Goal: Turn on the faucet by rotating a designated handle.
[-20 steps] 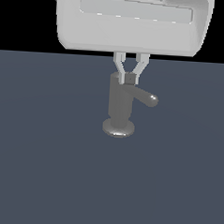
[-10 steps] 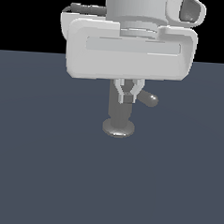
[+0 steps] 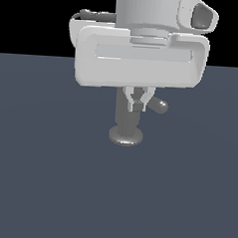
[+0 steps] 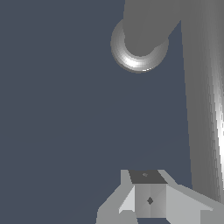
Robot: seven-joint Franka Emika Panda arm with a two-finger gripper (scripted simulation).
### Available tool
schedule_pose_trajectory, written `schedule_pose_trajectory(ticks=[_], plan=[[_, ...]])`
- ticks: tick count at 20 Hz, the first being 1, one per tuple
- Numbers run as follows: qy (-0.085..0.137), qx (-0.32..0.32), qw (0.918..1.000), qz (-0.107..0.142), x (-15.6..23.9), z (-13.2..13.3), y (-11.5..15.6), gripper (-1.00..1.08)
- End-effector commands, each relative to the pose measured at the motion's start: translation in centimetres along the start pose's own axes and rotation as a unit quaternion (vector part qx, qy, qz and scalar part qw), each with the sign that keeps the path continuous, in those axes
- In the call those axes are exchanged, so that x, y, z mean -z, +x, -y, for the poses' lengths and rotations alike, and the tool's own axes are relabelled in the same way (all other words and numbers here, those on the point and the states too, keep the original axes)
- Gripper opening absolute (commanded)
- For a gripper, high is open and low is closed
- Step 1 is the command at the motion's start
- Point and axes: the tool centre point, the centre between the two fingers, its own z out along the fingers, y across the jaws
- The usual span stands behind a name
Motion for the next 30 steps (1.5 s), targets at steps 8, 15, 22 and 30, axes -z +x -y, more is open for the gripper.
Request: schedule_pose_trajectory(ticks=[8,15,22,30], plan=[[0.000,0.000,1.0000,0.000,0.0,-4.0,0.7,-1.00],[0.000,-0.001,1.0000,0.000,0.0,-7.1,1.2,-1.00],[0.000,-0.001,1.0000,0.000,0.0,-10.0,1.7,-1.00],[0.000,-0.001,1.0000,0.000,0.0,-13.2,2.2,-1.00]])
